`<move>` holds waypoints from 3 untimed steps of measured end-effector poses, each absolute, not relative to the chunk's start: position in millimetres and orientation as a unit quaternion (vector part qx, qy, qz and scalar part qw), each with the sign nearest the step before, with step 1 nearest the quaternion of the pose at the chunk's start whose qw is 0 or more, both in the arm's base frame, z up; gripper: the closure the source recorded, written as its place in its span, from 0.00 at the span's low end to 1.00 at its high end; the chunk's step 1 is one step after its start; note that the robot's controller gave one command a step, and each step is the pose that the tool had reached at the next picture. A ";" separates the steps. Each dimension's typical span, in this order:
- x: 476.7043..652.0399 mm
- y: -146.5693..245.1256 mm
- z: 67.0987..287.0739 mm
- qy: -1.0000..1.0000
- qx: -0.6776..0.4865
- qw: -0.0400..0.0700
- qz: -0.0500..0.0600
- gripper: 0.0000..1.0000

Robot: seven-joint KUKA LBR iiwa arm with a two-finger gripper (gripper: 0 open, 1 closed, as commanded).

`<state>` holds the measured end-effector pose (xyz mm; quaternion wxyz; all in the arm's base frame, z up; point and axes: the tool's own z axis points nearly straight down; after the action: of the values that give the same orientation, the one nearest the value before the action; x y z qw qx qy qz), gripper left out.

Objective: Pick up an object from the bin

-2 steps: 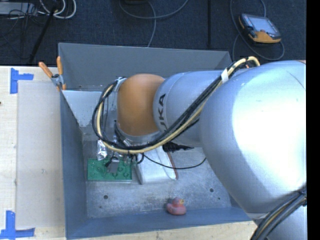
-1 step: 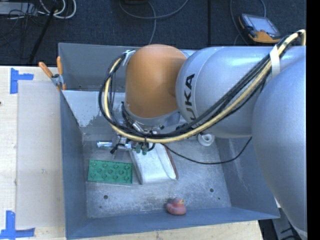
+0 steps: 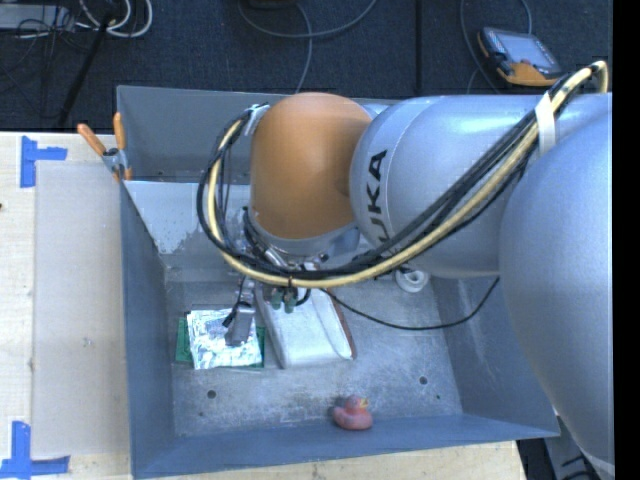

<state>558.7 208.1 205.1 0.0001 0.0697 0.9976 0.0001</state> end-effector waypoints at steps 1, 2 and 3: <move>550.9 202.0 68.1 0.994 -0.105 -0.001 0.000 0.00; 551.9 203.3 72.9 0.995 -0.103 -0.001 0.001 1.00; 600.2 170.1 185.5 0.998 -0.064 0.006 0.000 1.00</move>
Offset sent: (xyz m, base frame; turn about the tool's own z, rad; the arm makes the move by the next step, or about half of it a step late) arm -0.0075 -0.0064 -0.1351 -0.3498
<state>600.2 170.1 185.5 0.0056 -0.0645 0.9979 0.0005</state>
